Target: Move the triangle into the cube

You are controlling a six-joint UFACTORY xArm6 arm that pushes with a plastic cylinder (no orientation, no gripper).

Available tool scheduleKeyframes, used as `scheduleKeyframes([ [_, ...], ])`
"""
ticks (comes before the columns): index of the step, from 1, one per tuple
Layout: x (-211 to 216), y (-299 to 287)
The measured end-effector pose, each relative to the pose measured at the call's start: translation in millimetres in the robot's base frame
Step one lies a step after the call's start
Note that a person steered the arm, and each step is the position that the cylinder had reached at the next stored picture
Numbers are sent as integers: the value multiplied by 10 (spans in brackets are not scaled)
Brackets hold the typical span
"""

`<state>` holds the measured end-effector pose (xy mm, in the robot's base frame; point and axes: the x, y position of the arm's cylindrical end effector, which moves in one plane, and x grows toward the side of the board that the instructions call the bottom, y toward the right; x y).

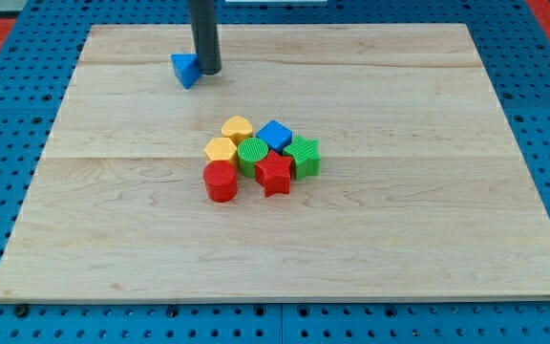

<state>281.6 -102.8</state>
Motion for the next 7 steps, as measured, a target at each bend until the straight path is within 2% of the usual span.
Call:
scheduleKeyframes([
  [2,-204,-289],
  [3,-204,-1132],
  [4,-127,-1380],
  [5,231,-1025],
  [6,319,-163],
  [7,71,-73],
])
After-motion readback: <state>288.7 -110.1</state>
